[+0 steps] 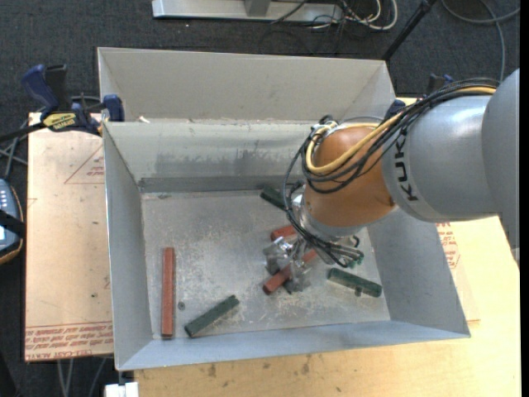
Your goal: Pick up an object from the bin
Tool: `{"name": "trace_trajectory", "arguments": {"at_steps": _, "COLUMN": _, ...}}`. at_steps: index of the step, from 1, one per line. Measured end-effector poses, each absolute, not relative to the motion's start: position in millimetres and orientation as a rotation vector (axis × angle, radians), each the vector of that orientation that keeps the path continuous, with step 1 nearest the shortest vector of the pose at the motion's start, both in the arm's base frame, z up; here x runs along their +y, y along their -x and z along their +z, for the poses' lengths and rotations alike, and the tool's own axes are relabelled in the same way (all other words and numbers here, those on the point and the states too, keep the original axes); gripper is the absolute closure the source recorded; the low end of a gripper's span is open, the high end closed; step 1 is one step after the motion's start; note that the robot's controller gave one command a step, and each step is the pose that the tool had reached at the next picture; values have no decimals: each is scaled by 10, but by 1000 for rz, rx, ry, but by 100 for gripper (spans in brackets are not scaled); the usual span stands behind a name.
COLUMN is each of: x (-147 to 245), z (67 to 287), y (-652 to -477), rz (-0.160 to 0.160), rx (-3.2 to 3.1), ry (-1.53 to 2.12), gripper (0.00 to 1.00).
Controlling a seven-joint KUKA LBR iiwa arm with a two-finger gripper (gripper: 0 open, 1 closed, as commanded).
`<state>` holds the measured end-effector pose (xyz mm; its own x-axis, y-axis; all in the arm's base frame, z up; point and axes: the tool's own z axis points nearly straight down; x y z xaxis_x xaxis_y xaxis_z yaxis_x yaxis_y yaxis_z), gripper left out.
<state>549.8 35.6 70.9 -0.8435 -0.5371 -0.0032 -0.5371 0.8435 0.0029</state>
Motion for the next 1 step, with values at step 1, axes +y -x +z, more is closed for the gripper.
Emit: {"name": "trace_trajectory", "arguments": {"at_steps": 1, "x": 124, "z": 1851, "y": -5571, "rz": 2, "rx": 3032, "ry": 811, "gripper": 100}}
